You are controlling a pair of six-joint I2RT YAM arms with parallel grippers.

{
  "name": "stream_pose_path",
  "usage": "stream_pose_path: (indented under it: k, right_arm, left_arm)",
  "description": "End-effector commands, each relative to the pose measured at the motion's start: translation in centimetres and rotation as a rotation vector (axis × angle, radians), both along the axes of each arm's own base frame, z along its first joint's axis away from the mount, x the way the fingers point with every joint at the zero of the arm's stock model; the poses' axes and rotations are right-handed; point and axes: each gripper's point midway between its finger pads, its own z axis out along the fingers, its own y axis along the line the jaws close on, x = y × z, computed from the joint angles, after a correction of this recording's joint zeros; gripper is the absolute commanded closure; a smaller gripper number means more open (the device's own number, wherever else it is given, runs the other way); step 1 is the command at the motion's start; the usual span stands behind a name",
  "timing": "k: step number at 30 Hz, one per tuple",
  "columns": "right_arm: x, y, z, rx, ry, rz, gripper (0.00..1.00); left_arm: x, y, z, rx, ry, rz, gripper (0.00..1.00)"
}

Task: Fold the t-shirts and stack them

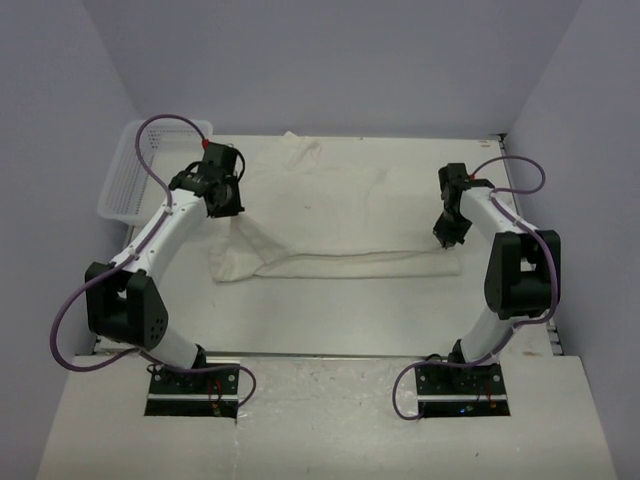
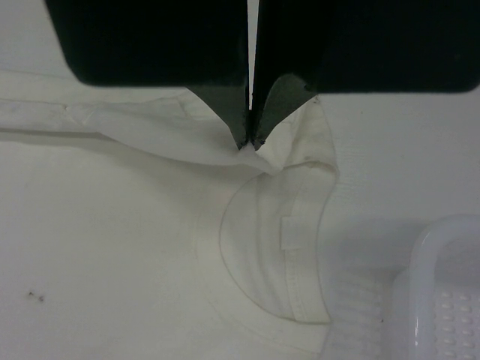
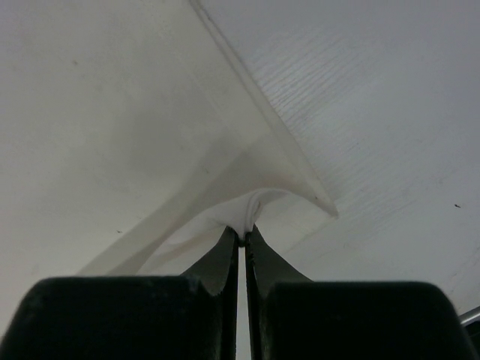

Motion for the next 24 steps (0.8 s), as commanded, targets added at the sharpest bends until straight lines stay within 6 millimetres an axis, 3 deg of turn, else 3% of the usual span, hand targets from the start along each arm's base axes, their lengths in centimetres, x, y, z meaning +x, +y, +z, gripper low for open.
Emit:
stream_pose_path:
  k: [1,6,11,12,13,14,15,16,17,18,19,20,21,22,23,24]
  right_arm:
    - [2.4,0.0,1.2,0.007,-0.072,0.026,1.0]
    - [3.8,0.2,1.2,0.019,-0.11,0.063,1.0]
    - [5.5,0.4,0.5,0.043,-0.14,0.099,0.96]
    - [5.7,0.4,0.2,0.042,-0.133,0.101,0.94]
    - [6.0,0.5,-0.3,0.045,-0.123,0.118,0.9]
    - [6.4,0.5,-0.2,0.044,-0.129,0.118,0.73]
    - [6.7,0.5,-0.2,0.044,-0.138,0.118,0.7]
    - [7.1,0.7,0.6,0.049,-0.171,0.139,0.67]
    - [7.4,1.1,1.0,0.053,-0.202,0.149,0.52]
    - [7.5,0.9,1.6,0.032,-0.225,0.152,0.47]
    - [7.5,0.7,3.3,0.01,-0.27,0.158,0.42]
    - [7.4,0.7,3.9,-0.008,-0.289,0.159,0.36]
    - [7.3,0.6,4.8,-0.015,-0.309,0.162,0.25]
    - [7.0,0.7,5.6,-0.017,-0.318,0.171,0.22]
    - [6.8,0.7,7.2,-0.015,-0.352,0.169,0.2]
    - [6.2,1.0,7.7,-0.011,-0.347,0.178,0.18]
  left_arm:
    - [1.9,0.2,1.6,0.019,-0.071,0.015,1.0]
    - [2.6,0.5,1.3,0.038,-0.072,0.046,1.0]
    - [4.1,-0.3,0.4,0.013,-0.065,0.044,1.0]
    - [5.0,-0.7,1.3,0.001,-0.083,0.039,1.0]
    - [5.5,-1.2,0.4,-0.004,-0.058,0.029,1.0]
    - [5.9,-1.4,0.5,-0.008,-0.062,0.026,0.98]
    - [6.7,-1.7,1.5,-0.019,-0.085,0.029,0.92]
    - [6.9,-1.3,1.7,-0.003,-0.092,0.053,0.77]
    - [7.2,-1.2,2.6,0.001,-0.124,0.074,0.71]
    - [7.4,-0.9,3.4,0.009,-0.149,0.09,0.66]
    - [7.2,0.0,5.2,0.035,-0.206,0.127,0.5]
    - [7.1,0.3,6.6,0.033,-0.254,0.157,0.43]
    - [6.0,1.3,8.2,0.049,-0.307,0.189,0.34]
    - [5.6,1.5,8.9,0.047,-0.338,0.197,0.19]
    - [5.3,1.5,9.8,0.029,-0.379,0.198,0.13]
    - [4.3,1.7,9.0,0.03,-0.364,0.193,0.08]
